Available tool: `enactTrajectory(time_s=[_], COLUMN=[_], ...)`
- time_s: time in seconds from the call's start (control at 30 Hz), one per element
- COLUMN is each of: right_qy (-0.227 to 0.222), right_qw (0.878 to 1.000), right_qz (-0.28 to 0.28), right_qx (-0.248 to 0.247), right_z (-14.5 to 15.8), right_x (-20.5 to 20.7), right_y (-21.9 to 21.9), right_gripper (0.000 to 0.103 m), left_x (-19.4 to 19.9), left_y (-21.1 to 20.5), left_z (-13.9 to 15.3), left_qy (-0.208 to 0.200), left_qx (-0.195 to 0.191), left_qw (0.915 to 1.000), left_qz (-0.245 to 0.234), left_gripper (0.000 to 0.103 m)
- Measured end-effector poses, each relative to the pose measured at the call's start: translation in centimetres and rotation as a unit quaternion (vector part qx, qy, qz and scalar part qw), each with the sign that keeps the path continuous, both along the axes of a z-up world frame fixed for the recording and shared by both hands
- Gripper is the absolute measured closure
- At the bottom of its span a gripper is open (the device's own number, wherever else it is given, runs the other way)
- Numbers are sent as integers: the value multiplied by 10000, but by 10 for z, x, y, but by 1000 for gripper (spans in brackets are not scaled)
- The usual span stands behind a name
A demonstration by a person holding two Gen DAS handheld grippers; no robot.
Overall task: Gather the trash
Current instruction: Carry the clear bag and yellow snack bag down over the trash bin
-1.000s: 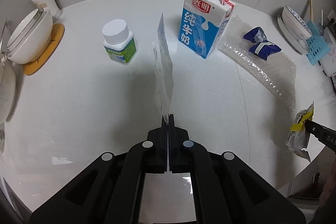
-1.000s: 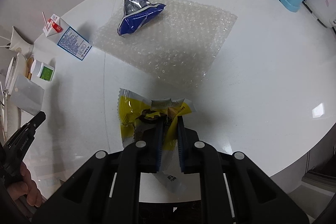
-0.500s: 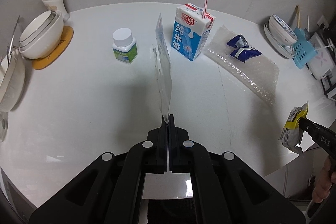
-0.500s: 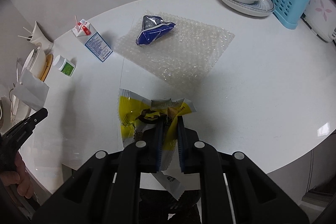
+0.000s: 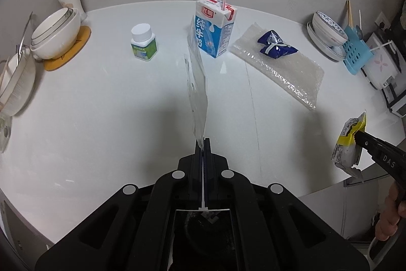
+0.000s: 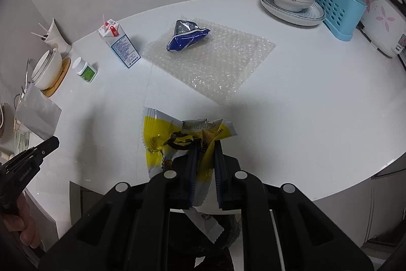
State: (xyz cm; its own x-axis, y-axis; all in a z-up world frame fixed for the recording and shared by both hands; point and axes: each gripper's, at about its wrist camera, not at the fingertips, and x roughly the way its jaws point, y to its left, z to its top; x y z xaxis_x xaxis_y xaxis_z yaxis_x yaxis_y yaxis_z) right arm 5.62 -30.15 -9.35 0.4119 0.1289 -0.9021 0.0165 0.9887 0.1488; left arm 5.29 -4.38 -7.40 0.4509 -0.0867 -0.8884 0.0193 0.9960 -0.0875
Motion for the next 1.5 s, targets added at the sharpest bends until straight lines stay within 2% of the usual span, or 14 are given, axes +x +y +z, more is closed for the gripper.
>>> enactTrajectory(time_s=[0.23,0.7,1.5], right_qy=[-110,-143,16], right_qw=[9997,9987,9962], right_qz=[147,450,853], right_qx=[-175,-198,-145], right_z=[0,2,-29], right_x=[-15,-45,-108], right_y=[-2,-1,-11], right_gripper=[92,92,91], left_x=[-21,-59,-120], left_y=[-11,-26,-54], left_z=[-11,-19,-57], left_qy=[110,183,433], left_qx=[21,25,91], left_qw=[9999,9998,9989], left_qz=[41,-5,-153], left_gripper=[103,103,103])
